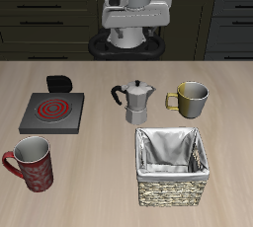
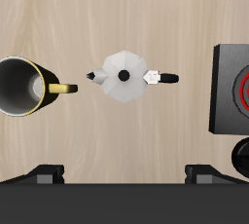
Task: Place the moka pot on the stove and turn off the stove
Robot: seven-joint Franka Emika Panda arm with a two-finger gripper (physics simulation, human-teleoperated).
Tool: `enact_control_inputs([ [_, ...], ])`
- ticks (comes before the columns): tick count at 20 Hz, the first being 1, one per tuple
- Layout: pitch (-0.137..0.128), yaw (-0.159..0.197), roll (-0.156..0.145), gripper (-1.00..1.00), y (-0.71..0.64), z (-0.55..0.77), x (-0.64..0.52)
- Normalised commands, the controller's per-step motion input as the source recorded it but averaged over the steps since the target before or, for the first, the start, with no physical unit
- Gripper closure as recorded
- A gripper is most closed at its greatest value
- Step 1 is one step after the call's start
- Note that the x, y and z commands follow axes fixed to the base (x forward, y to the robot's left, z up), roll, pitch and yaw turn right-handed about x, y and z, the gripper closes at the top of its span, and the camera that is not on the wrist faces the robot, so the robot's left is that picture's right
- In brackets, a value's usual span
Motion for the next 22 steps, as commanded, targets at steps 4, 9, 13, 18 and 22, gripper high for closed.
enact_control_inputs([
  [4, 0.026, 0.004, -0.004, -1.0, -0.19, -0.03, 0.22],
  [9, -0.006, -0.024, -0.03, -1.0, -0.15, 0.0, 0.18],
  [13, -0.011, 0.018, -0.005, -1.0, -0.01, 0.0, 0.05],
  [18, -0.008, -0.014, -0.036, -1.0, -0.17, -0.02, 0.21],
  [22, -0.017, 0.018, -0.005, -1.0, 0.07, -0.19, 0.22],
])
